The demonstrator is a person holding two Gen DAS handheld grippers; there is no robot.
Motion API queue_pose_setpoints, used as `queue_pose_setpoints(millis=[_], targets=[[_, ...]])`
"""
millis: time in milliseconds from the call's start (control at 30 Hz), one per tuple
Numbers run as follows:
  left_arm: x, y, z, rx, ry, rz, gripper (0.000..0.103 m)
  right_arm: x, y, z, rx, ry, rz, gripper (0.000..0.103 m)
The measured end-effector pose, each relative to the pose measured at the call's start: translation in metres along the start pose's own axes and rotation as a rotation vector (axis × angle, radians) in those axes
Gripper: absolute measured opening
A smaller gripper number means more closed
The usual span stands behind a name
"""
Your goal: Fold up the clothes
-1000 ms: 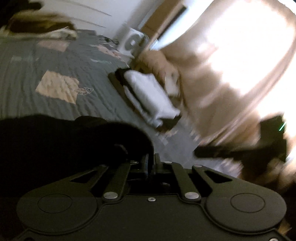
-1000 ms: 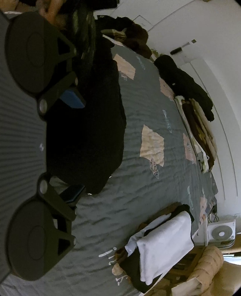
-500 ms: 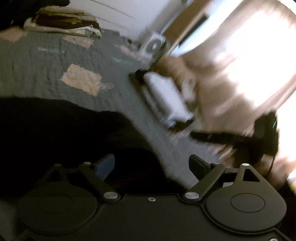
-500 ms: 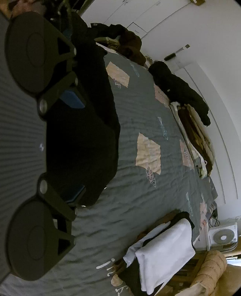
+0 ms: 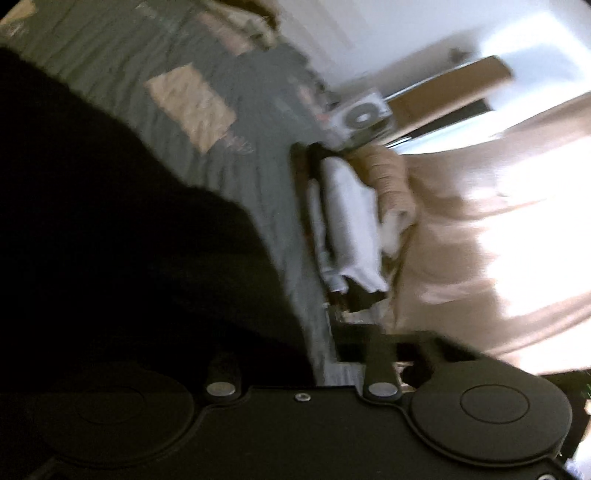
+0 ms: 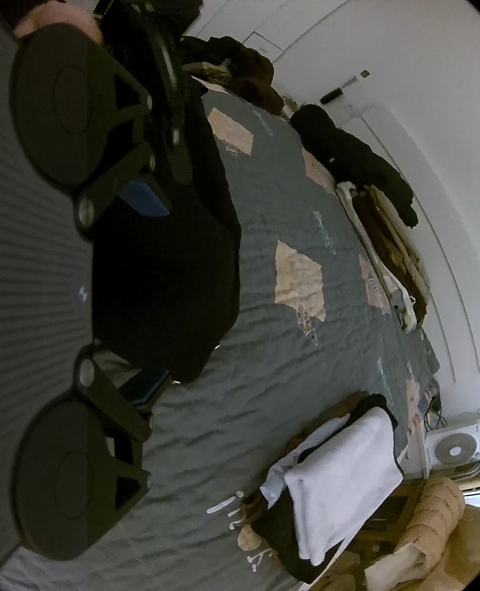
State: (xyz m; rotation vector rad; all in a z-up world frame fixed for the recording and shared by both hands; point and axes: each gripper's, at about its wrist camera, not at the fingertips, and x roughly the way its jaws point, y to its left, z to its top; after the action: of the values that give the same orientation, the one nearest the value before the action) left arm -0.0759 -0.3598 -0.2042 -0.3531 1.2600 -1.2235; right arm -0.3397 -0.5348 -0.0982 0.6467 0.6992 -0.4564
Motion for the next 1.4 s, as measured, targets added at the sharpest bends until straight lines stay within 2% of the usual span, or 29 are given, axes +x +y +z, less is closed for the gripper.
queue_pose_setpoints(millis=[100, 200, 367, 467, 600, 700, 833, 1000, 1167, 1300, 1400], targets=[[0.004, 0.0, 0.006, 0.008, -0.003, 0.025, 0.005, 0.003, -0.004, 0.002, 0.006, -0.001, 0.004, 0.089], [-0.006, -0.016, 0.014, 0.084, -0.011, 0.034, 0.005, 0.005, -0.009, 0.002, 0.019, -0.006, 0.01, 0.089], [-0.023, -0.059, 0.044, 0.199, -0.024, -0.015, 0.004, 0.011, -0.021, 0.005, 0.061, -0.022, 0.029, 0.089], [-0.024, -0.1, 0.063, 0.298, -0.03, -0.063, 0.004, 0.01, -0.028, 0.007, 0.086, -0.046, 0.046, 0.089], [-0.008, -0.163, 0.089, 0.392, -0.022, -0.128, 0.004, 0.0, -0.046, 0.013, 0.135, -0.099, 0.056, 0.089], [0.005, -0.213, 0.102, 0.465, -0.015, -0.178, 0.004, -0.016, -0.066, 0.019, 0.184, -0.152, 0.054, 0.089], [0.003, -0.281, 0.111, 0.578, -0.032, -0.256, 0.004, -0.04, -0.09, 0.031, 0.217, -0.217, 0.039, 0.089], [-0.037, -0.362, 0.133, 0.69, -0.119, -0.343, 0.004, -0.073, -0.109, 0.049, 0.226, -0.313, 0.038, 0.089], [-0.099, -0.424, 0.159, 0.773, -0.262, -0.375, 0.004, -0.099, -0.107, 0.065, 0.202, -0.385, 0.059, 0.09], [-0.142, -0.424, 0.173, 0.766, -0.354, -0.334, 0.004, -0.112, -0.097, 0.077, 0.163, -0.421, 0.081, 0.091], [-0.163, -0.396, 0.181, 0.719, -0.392, -0.26, 0.004, -0.114, -0.088, 0.085, 0.121, -0.426, 0.091, 0.093]])
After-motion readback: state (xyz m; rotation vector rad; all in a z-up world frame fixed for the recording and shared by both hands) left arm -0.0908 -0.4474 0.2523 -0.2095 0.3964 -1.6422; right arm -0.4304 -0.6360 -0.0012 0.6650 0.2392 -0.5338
